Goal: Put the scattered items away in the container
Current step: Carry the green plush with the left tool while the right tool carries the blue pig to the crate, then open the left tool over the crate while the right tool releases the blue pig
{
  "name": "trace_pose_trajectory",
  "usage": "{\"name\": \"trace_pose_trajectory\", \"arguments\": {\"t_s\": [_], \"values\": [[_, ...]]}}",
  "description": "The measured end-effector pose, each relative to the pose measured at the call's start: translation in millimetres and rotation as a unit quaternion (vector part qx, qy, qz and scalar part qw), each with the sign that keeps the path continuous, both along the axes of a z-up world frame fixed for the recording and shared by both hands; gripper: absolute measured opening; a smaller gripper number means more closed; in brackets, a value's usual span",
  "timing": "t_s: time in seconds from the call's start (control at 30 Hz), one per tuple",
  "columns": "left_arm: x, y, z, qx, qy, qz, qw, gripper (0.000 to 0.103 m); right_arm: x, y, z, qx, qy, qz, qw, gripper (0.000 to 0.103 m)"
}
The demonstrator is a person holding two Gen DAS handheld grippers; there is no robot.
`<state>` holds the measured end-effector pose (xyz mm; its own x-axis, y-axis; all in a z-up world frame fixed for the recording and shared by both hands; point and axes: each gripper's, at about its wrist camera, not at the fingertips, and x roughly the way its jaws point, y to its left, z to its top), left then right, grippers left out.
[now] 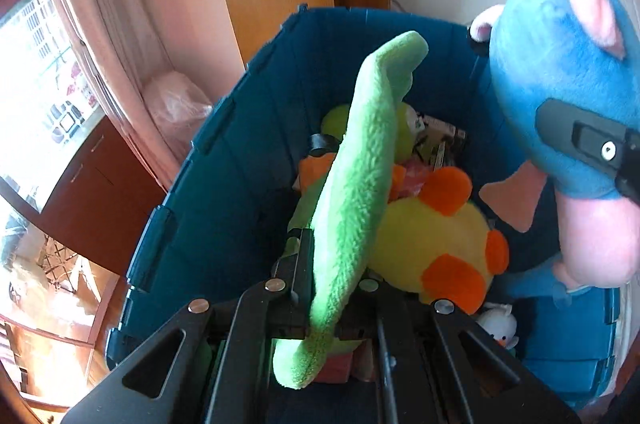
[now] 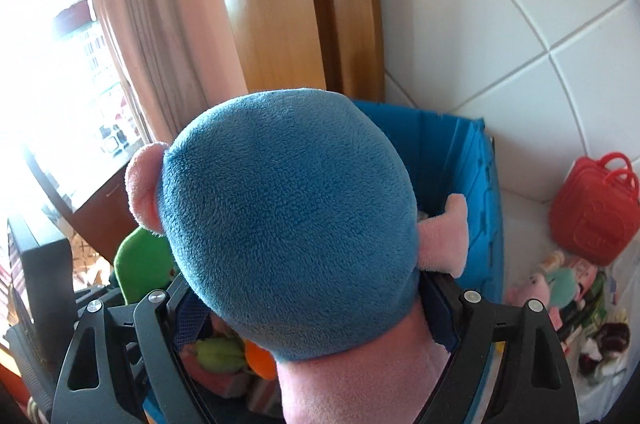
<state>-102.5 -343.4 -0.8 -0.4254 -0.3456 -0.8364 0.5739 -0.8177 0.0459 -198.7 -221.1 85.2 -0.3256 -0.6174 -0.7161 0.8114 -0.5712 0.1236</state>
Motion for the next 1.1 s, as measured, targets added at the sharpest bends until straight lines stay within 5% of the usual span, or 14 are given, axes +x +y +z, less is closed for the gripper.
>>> {"name": "trace_pose_trajectory", "arguments": {"t_s": [0.2, 0.4, 0.57, 1.1], "values": [[-12, -7, -21, 0.020, -0.032, -0.040, 0.9985, 0.008, -10, -13, -61, 0.096, -0.031, -0.022, 0.995, 0.089], [-12, -13, -28, 0.032, -0.042, -0.047, 0.9975, 0.018, -12, -1, -79, 0.114, -0.030, -0.028, 0.993, 0.092], [2, 18, -9, 0.027, -0.013, -0.051, 0.9983, 0.046, -5, 1, -71, 0.108, -0.027, -0.033, 0.993, 0.096], [44, 40, 12, 0.005, 0.078, -0.046, 0.9959, 0.058, 34, 67, -30, 0.052, 0.045, -0.050, 0.996, 0.103]]}}
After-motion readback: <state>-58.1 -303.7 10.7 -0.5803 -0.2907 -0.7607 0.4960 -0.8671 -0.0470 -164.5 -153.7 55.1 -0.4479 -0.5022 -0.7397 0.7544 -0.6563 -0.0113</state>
